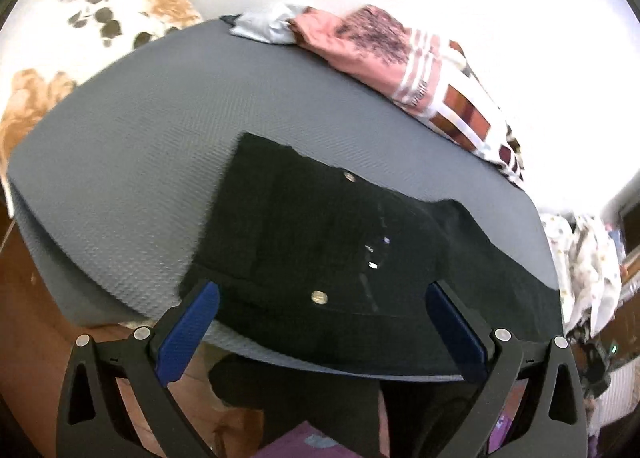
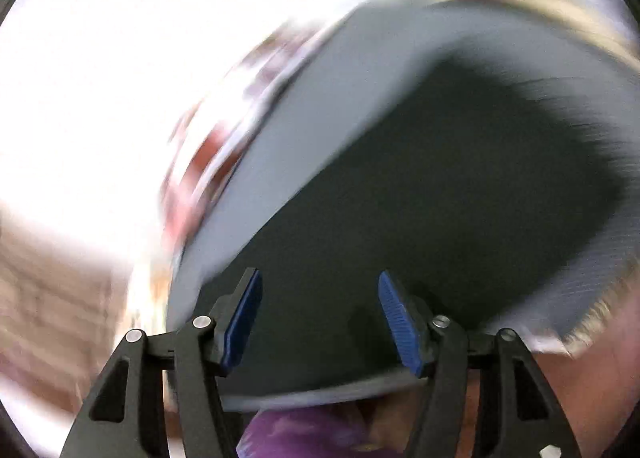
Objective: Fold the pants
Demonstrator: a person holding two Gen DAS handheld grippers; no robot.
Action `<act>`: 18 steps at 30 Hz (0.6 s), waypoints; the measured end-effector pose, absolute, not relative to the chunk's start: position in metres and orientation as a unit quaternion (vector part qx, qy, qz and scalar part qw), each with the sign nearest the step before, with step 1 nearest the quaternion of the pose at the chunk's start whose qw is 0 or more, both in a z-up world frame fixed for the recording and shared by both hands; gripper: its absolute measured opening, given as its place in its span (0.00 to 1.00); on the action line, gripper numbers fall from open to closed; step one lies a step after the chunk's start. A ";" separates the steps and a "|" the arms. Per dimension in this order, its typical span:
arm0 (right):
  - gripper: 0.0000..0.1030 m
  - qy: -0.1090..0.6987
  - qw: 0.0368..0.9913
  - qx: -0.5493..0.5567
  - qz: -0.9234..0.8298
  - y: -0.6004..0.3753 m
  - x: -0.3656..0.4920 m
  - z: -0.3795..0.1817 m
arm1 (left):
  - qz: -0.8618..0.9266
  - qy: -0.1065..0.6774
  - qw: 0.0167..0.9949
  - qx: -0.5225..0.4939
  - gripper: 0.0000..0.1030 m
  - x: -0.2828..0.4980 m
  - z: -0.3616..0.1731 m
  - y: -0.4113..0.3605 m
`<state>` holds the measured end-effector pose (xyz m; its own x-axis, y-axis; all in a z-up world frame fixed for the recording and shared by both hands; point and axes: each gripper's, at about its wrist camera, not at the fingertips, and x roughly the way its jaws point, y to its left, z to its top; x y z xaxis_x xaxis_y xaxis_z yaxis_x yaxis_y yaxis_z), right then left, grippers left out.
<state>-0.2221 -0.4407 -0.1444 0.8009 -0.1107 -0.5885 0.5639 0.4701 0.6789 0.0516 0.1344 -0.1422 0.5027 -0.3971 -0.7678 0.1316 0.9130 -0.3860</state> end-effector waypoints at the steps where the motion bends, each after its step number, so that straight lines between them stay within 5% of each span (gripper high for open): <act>1: 0.57 0.216 0.806 0.490 -0.254 -0.465 -0.265 -0.150 | -0.156 0.478 0.853 -0.139 1.00 0.052 -0.146 0.129; 8: 0.57 0.126 0.783 0.544 -0.273 -0.536 -0.353 -0.161 | -0.163 0.502 0.839 -0.132 1.00 0.048 -0.164 0.109; 18: 0.53 0.116 0.788 0.572 -0.197 -0.504 -0.327 -0.174 | -0.163 0.517 0.833 -0.110 1.00 0.043 -0.176 0.094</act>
<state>-0.3269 -0.5039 -0.1744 0.8955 -0.1781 -0.4080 0.4430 0.2675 0.8557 0.0433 0.0941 -0.1761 0.4125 -0.3849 -0.8256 0.1572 0.9228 -0.3516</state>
